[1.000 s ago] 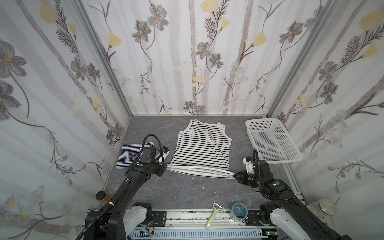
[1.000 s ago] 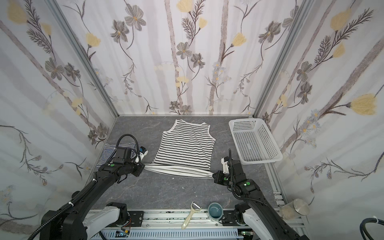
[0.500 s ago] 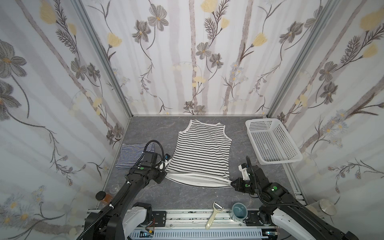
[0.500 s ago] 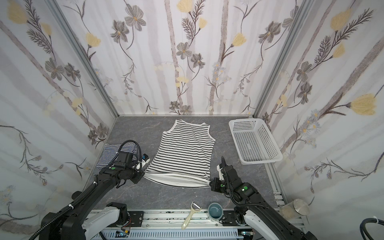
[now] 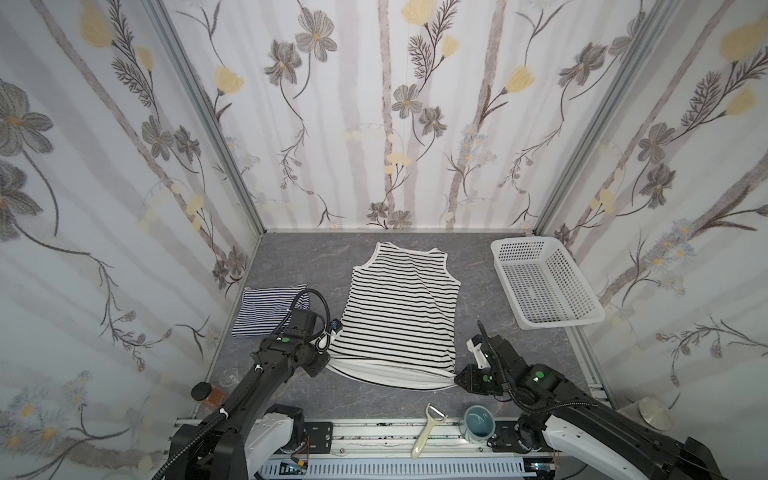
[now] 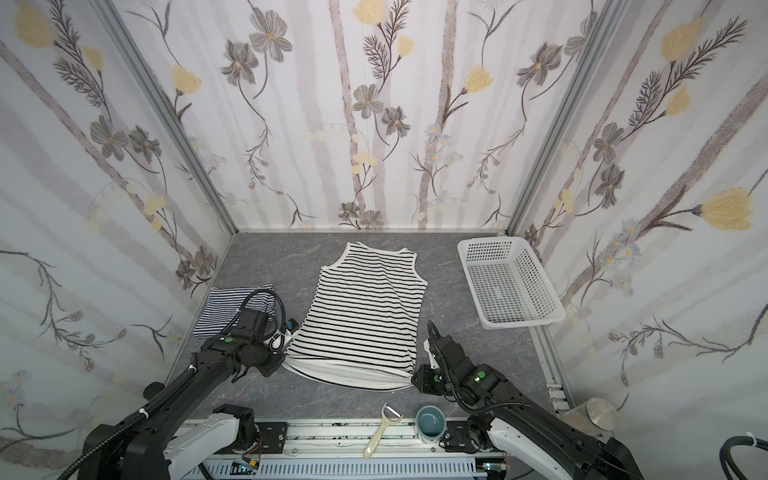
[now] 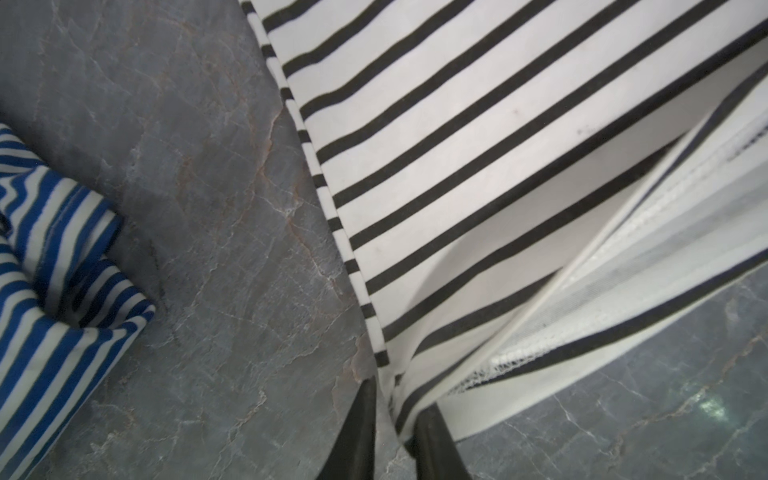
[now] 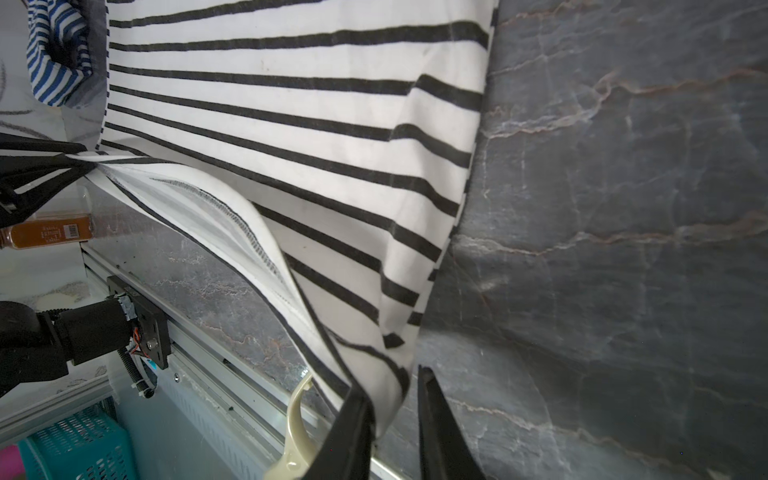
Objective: Fold and stack the tank tops
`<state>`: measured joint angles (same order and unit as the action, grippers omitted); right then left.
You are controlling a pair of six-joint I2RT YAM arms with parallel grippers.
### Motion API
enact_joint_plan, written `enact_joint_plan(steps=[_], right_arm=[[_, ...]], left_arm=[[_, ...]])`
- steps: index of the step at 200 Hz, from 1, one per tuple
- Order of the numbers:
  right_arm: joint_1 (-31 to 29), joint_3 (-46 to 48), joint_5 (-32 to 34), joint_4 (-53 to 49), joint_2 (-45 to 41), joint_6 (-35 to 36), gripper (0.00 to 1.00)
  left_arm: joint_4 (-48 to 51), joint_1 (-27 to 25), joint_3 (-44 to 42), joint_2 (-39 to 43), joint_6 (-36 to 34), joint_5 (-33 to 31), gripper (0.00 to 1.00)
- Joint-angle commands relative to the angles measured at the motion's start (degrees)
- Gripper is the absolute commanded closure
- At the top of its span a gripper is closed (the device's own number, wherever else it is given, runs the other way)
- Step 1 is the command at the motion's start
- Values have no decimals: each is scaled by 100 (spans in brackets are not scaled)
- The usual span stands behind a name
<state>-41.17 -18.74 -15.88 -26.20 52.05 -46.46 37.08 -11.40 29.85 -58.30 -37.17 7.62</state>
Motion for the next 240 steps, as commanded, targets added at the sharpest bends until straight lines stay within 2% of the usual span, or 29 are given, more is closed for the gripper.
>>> enact_joint_plan(steps=[1,26,46,66,90,142,194,216,240], right_arm=[[-40,-146,24,-60,-43,-58,77],[-49,-336,-211,-154,-222,74,76],[-40,-548,76,-416,-318,145,75],[-43,-582,97,-158,-95,87,75],[-41,-652,172,305,574,40,75],[-49,-884,-70,1128,1753,223,68],[-158,-846,-308,1477,2087,207,67],[-289,-783,-380,1608,2154,181,60],[-428,-753,-381,1637,2245,173,59]], left_arm=[[325,-16,-2,68,-304,-1,67],[550,-11,77,222,-554,-47,63],[639,6,275,336,-677,11,63],[594,1,612,191,-559,501,59],[345,-101,1020,-466,-227,1021,56],[15,-653,1605,-1861,6,1636,56],[-109,-1488,1731,-2570,215,1999,56],[-103,-1735,1709,-2781,223,2068,56],[-102,-1872,1683,-2917,228,2070,56]])
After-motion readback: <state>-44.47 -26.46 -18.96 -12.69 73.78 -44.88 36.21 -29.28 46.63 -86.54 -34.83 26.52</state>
